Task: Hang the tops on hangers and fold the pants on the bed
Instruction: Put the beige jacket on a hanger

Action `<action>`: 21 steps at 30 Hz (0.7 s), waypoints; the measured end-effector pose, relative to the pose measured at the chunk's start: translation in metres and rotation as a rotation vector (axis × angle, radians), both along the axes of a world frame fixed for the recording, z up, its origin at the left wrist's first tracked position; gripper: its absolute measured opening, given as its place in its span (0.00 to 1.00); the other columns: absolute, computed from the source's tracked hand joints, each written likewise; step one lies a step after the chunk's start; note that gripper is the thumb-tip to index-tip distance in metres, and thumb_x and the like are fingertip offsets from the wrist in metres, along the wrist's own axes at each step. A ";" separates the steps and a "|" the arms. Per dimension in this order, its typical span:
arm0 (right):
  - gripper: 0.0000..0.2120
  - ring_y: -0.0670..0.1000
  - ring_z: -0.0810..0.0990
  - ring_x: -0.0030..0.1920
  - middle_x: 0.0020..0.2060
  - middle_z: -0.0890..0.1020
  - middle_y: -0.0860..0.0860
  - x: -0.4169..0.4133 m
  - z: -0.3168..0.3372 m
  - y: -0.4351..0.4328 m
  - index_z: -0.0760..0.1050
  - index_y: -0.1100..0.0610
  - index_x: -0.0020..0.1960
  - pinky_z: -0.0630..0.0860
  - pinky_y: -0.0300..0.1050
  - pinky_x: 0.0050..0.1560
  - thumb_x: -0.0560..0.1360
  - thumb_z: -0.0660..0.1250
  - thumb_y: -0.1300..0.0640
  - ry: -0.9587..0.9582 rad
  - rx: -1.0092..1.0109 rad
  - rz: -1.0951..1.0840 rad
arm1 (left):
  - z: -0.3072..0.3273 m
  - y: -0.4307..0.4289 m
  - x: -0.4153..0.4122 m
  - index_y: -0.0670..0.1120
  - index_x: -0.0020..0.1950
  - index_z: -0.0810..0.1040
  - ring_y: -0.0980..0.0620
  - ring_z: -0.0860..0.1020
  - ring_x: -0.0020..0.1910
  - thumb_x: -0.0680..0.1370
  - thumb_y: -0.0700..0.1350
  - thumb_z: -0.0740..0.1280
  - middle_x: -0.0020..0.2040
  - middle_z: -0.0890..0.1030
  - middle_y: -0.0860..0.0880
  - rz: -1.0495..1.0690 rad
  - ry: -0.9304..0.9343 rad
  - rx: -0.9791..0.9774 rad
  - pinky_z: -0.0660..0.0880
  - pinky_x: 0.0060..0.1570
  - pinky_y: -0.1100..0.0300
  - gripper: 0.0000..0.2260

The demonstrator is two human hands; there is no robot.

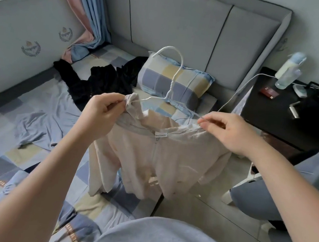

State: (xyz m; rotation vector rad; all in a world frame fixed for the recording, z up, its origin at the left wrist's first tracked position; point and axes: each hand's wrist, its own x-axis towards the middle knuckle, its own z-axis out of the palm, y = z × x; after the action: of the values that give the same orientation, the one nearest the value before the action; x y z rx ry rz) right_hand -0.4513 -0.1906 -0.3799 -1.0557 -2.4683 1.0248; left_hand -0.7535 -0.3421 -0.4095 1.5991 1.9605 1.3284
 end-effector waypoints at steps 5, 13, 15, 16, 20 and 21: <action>0.10 0.48 0.81 0.47 0.43 0.85 0.46 0.031 -0.013 -0.024 0.81 0.40 0.48 0.76 0.51 0.51 0.82 0.63 0.51 0.054 -0.051 -0.061 | -0.004 0.022 0.027 0.46 0.39 0.77 0.43 0.70 0.35 0.79 0.44 0.63 0.33 0.74 0.45 -0.139 0.025 -0.046 0.68 0.35 0.48 0.10; 0.12 0.58 0.75 0.40 0.38 0.79 0.50 0.129 -0.028 -0.063 0.82 0.51 0.42 0.69 0.46 0.44 0.81 0.65 0.60 0.201 -0.105 -0.341 | -0.009 0.066 0.105 0.51 0.43 0.82 0.54 0.79 0.38 0.76 0.51 0.68 0.38 0.82 0.52 -0.397 -0.068 -0.112 0.75 0.40 0.56 0.05; 0.14 0.58 0.74 0.38 0.37 0.78 0.52 0.161 -0.030 -0.077 0.82 0.49 0.40 0.67 0.44 0.42 0.81 0.66 0.61 0.225 -0.124 -0.443 | -0.010 0.079 0.133 0.55 0.45 0.82 0.53 0.81 0.42 0.76 0.55 0.68 0.40 0.83 0.54 -0.476 -0.054 -0.137 0.75 0.44 0.54 0.06; 0.14 0.59 0.73 0.38 0.36 0.77 0.54 0.178 -0.030 -0.085 0.82 0.48 0.39 0.66 0.46 0.42 0.80 0.66 0.61 0.230 -0.128 -0.488 | -0.011 0.085 0.148 0.57 0.45 0.82 0.55 0.81 0.42 0.76 0.56 0.68 0.41 0.83 0.55 -0.517 -0.050 -0.143 0.75 0.44 0.56 0.05; 0.13 0.65 0.73 0.39 0.35 0.76 0.55 0.245 -0.028 -0.123 0.82 0.48 0.38 0.65 0.46 0.41 0.80 0.67 0.58 0.270 -0.100 -0.660 | -0.020 0.102 0.226 0.65 0.43 0.80 0.61 0.80 0.46 0.78 0.54 0.68 0.44 0.82 0.63 -0.661 -0.004 -0.178 0.72 0.46 0.61 0.06; 0.13 0.64 0.72 0.38 0.35 0.76 0.54 0.263 -0.027 -0.134 0.82 0.47 0.38 0.65 0.45 0.40 0.79 0.67 0.56 0.273 -0.088 -0.707 | -0.023 0.105 0.248 0.64 0.43 0.80 0.61 0.80 0.47 0.78 0.53 0.68 0.44 0.82 0.64 -0.695 0.006 -0.188 0.73 0.47 0.60 0.06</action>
State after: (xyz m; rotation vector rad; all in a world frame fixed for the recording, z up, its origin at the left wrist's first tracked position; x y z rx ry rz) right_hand -0.1881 -0.3248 -0.4072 -1.5337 -1.6408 0.9541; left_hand -0.5056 -0.2374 -0.4324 1.9218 1.2768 0.8300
